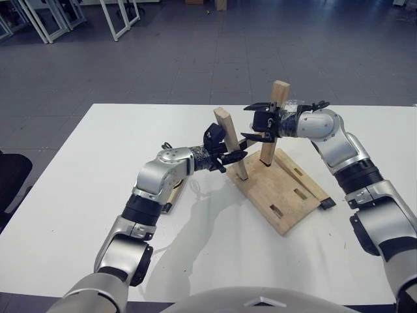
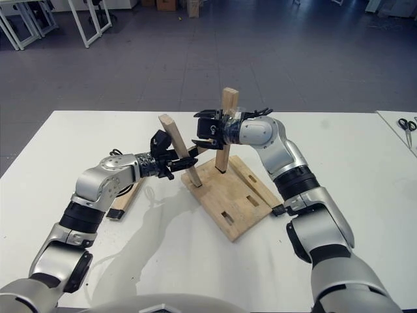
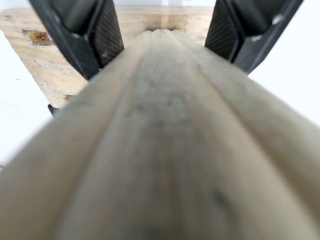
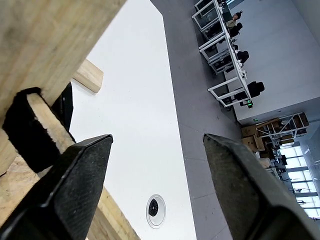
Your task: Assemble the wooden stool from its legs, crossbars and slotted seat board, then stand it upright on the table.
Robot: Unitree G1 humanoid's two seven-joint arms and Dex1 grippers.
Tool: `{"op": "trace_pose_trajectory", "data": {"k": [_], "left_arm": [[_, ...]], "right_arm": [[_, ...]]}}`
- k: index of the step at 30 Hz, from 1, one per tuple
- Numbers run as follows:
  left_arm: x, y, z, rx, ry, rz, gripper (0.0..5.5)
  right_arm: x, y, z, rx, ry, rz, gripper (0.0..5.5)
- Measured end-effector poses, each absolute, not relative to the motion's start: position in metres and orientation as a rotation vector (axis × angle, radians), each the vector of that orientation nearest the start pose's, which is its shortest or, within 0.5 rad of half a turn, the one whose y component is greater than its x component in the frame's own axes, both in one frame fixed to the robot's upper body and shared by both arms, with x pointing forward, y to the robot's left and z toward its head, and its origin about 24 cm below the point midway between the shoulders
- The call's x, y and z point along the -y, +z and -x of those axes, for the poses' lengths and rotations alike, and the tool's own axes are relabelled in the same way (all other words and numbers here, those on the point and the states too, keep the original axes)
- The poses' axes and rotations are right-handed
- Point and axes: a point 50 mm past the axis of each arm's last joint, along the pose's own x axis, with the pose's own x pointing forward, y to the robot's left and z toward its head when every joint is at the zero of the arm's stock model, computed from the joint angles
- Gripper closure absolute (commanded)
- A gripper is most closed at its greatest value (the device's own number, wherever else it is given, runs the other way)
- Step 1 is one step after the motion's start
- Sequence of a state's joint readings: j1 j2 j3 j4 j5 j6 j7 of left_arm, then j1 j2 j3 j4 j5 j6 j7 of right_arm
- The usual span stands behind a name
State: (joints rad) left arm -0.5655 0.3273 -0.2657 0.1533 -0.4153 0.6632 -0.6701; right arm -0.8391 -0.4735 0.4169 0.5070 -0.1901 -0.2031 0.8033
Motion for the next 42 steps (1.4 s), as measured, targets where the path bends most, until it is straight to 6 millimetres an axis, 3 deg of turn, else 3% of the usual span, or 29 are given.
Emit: {"op": "trace_pose_trajectory", "data": {"k": [5, 9, 12, 14, 16, 17, 19, 22, 26, 29, 31, 32, 34, 36, 38, 42], "left_arm": [[-0.092, 0.104, -0.322, -0.421, -1.047, -0.027, 3.45], [-0.095, 0.097, -0.324, -0.47, -1.078, -0.027, 3.45], [-0.096, 0.098, -0.324, -0.465, -1.078, -0.028, 3.45], [-0.096, 0.098, -0.324, -0.459, -1.077, -0.025, 3.45], [-0.097, 0.098, -0.323, -0.456, -1.074, -0.021, 3.45], [-0.097, 0.097, -0.323, -0.455, -1.073, -0.021, 3.45], [-0.097, 0.097, -0.322, -0.451, -1.07, -0.022, 3.45], [-0.097, 0.097, -0.321, -0.446, -1.069, -0.025, 3.45], [-0.096, 0.096, -0.32, -0.449, -1.06, -0.026, 3.45], [-0.096, 0.096, -0.319, -0.443, -1.06, -0.029, 3.45], [-0.096, 0.098, -0.319, -0.436, -1.063, -0.035, 3.45], [-0.096, 0.097, -0.318, -0.438, -1.062, -0.034, 3.45], [-0.097, 0.097, -0.318, -0.436, -1.06, -0.037, 3.45], [-0.098, 0.098, -0.316, -0.43, -1.061, -0.043, 3.45], [-0.102, 0.099, -0.313, -0.427, -1.065, -0.056, 3.45], [-0.112, 0.1, -0.308, -0.426, -1.088, -0.065, 3.45]], "right_arm": [[0.115, 0.152, -0.354, 0.129, 1.0, 0.955, 2.17], [0.116, 0.146, -0.348, 0.141, 0.982, 0.932, 2.17], [0.108, 0.149, -0.348, 0.244, 0.864, 0.84, 2.17], [0.111, 0.183, -0.352, 0.405, 0.714, 0.838, 2.17], [0.11, 0.229, -0.352, 0.578, 0.609, 0.889, 2.17], [0.108, 0.237, -0.351, 0.608, 0.603, 0.902, 2.17], [0.104, 0.228, -0.351, 0.568, 0.653, 0.953, 2.17], [0.111, 0.143, -0.348, 0.207, 0.864, 0.995, 2.17], [0.115, 0.142, -0.344, 0.172, 0.921, 1.075, 2.17], [0.118, 0.149, -0.343, 0.22, 0.854, 0.952, 2.17], [0.125, 0.187, -0.338, 0.399, 0.712, 0.78, 2.17], [0.131, 0.218, -0.335, 0.513, 0.629, 0.729, 2.17], [0.151, 0.259, -0.33, 0.624, 0.478, 0.689, 2.17], [0.175, 0.274, -0.332, 0.612, 0.373, 0.706, 2.17], [0.209, 0.264, -0.345, 0.467, 0.268, 0.732, 2.17], [0.275, 0.207, -0.364, 0.127, 0.126, 0.762, 2.17]]}}
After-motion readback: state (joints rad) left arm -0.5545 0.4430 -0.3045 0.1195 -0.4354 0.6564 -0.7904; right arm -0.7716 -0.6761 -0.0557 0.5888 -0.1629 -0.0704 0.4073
